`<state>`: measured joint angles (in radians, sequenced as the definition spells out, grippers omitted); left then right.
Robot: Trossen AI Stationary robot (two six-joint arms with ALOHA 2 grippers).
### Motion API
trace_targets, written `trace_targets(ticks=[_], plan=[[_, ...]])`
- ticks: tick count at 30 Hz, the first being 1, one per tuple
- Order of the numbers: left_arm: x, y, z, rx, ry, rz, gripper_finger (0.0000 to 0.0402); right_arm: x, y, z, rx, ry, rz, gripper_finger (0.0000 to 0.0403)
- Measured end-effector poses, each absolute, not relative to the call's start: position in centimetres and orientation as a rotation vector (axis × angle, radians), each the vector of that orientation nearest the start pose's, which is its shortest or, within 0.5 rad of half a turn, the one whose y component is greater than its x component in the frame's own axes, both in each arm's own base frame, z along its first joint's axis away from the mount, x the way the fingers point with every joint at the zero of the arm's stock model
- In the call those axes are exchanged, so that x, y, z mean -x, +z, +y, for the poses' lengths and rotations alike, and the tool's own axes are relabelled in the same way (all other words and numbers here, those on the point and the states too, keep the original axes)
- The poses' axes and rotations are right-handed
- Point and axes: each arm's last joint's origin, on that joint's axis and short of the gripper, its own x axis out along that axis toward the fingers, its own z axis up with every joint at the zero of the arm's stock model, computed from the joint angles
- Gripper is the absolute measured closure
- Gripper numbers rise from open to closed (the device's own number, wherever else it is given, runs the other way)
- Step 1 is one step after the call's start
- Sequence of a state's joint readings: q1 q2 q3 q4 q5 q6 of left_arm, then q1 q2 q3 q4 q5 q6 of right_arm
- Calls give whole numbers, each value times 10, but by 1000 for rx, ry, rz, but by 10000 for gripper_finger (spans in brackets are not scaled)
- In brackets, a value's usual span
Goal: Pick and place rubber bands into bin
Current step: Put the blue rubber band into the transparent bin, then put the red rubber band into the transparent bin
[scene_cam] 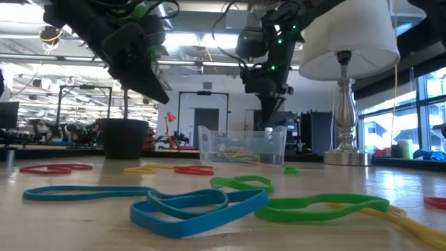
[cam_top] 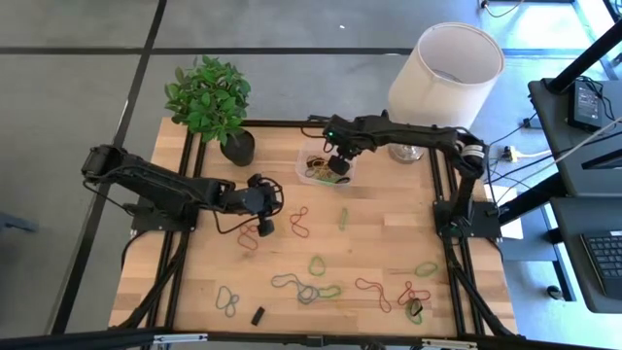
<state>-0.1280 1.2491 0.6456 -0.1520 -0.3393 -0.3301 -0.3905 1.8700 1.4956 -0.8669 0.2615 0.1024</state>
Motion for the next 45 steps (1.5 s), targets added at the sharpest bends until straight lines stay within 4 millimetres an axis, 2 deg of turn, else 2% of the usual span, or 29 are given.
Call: trace_targets(ticks=[13,19,23,28,31,34,39,45], plan=[[-241,199,-21,83,294,703,400,-347,228,-151,-258,-694,1219,334],[-241,198,-25,64,166,733,400,-346,228,-148,-342,-714,1215,332],[-240,197,-25,37,118,755,400,-345,235,-138,-370,-697,1200,341],[-238,196,-25,34,115,779,400,-338,258,-114,-382,-677,1121,365],[-238,195,-26,48,96,784,400,-322,267,-92,-402,-663,1063,382],[-238,195,-26,69,97,787,400,-300,268,-66,-428,-642,1019,397],[-237,199,-32,86,154,800,400,-260,259,-21,-500,-586,950,393],[-246,221,-47,99,289,829,400,-223,227,19,-550,-511,955,399]])
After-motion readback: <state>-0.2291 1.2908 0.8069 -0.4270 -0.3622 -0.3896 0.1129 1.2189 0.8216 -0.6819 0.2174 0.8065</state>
